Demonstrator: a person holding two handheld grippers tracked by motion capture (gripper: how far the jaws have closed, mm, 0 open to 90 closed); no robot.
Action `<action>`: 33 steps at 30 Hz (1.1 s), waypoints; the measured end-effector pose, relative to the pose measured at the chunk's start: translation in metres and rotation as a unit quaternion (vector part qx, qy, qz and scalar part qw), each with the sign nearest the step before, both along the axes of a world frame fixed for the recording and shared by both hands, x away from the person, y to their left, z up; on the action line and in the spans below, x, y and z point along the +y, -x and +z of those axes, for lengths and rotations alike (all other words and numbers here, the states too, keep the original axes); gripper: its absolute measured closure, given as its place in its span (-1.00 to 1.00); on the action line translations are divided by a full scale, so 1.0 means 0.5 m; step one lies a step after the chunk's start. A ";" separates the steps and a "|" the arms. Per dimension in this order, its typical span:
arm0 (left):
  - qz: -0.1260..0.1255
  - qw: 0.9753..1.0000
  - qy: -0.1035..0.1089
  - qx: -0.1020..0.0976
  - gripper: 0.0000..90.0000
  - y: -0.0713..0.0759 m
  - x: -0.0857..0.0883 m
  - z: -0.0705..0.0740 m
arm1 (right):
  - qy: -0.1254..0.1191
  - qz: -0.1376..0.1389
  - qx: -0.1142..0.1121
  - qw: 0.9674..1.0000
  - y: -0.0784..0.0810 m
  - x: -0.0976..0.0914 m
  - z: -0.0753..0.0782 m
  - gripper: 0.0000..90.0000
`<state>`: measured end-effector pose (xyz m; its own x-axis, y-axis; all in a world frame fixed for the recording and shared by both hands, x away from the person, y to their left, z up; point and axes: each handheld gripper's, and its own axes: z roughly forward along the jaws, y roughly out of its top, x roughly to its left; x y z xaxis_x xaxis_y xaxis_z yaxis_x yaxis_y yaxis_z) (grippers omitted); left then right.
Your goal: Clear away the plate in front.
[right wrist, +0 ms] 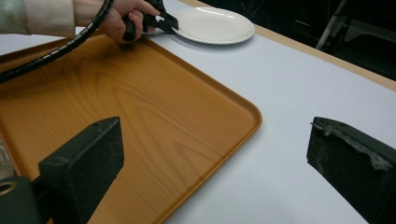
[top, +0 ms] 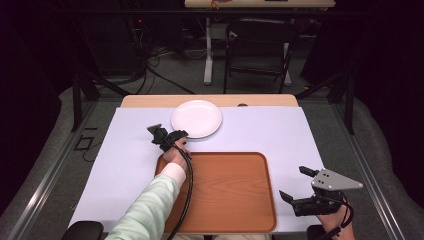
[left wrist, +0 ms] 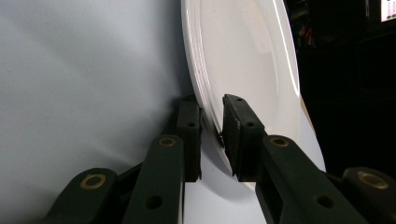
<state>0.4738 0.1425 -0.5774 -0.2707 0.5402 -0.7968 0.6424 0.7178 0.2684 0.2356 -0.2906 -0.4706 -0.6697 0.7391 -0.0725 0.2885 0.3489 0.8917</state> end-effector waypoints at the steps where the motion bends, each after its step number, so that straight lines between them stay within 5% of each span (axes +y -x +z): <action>1: -0.001 1.000 0.001 -0.001 0.72 -0.001 0.001 -0.001 | 0.000 0.000 0.000 1.000 0.000 0.000 0.000 -0.92; 8: -0.009 1.000 0.009 -0.007 0.74 -0.001 0.007 -0.004 | 0.004 -0.003 0.001 1.000 -0.001 0.001 0.000 -0.90; 16: -0.019 0.999 -0.011 -0.027 0.78 -0.002 0.006 0.005 | 0.004 -0.003 0.001 1.000 -0.001 0.001 0.000 -0.89; 24: -0.050 0.994 -0.067 -0.072 0.87 -0.007 -0.005 0.042 | 0.004 -0.003 0.001 1.000 -0.001 0.001 -0.001 -0.89; 33: -0.076 0.991 -0.061 -0.090 0.93 -0.020 0.000 0.061 | 0.005 -0.005 0.001 1.000 -0.002 0.000 -0.001 -0.88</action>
